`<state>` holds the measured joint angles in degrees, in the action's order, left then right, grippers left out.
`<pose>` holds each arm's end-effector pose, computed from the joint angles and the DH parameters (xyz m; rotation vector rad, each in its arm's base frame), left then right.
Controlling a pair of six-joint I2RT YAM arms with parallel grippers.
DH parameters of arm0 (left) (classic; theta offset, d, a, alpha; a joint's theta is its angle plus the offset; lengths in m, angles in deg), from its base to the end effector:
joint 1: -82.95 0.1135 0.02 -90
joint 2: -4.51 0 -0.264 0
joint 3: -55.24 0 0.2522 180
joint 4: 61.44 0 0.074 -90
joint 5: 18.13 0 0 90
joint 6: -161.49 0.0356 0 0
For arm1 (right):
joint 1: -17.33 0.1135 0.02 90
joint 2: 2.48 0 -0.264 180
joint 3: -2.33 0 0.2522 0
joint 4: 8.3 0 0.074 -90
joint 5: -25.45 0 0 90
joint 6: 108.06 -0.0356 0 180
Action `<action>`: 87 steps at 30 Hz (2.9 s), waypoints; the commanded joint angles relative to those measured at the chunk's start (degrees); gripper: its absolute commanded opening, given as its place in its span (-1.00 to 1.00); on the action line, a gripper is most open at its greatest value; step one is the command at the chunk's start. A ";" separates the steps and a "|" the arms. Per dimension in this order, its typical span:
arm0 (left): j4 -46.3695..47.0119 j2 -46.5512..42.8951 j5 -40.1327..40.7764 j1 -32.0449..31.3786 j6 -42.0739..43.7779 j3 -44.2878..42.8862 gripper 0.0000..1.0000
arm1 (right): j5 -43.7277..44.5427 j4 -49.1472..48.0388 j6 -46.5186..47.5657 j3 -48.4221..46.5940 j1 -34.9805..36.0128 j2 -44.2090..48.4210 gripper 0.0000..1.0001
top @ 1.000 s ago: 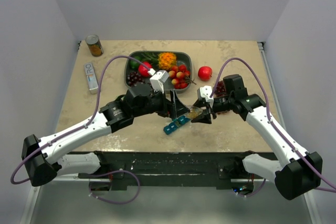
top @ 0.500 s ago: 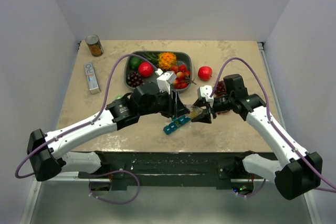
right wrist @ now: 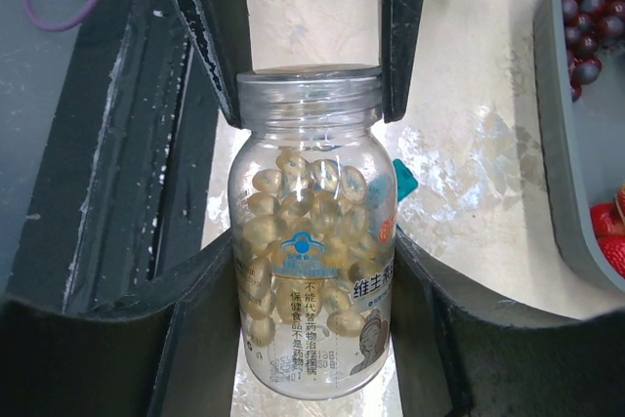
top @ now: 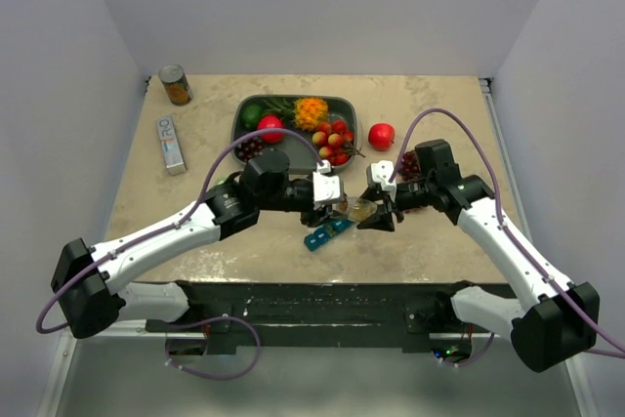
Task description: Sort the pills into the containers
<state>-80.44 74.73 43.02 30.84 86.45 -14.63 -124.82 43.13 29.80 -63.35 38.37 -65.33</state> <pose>0.1597 -0.2332 0.3255 1.3663 1.4215 -0.9108 0.1868 0.1050 0.2921 -1.5235 1.4295 0.9735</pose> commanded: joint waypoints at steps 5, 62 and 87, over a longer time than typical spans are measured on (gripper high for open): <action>14.98 -2.17 -2.45 2.28 3.07 4.87 0.42 | -1.96 -3.48 -1.10 -0.73 -0.03 0.89 -1.00; 2.42 -4.56 -7.38 -2.37 10.59 2.50 -1.00 | -1.69 -3.83 -1.45 -0.55 -0.12 0.54 -1.00; 9.64 -10.19 15.22 3.16 -42.96 2.77 0.98 | -1.08 -3.83 -1.18 -0.46 -0.12 -0.17 -1.00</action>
<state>-67.15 63.84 52.62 33.26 66.19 -10.13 -124.10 40.22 29.10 -63.35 38.30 -65.53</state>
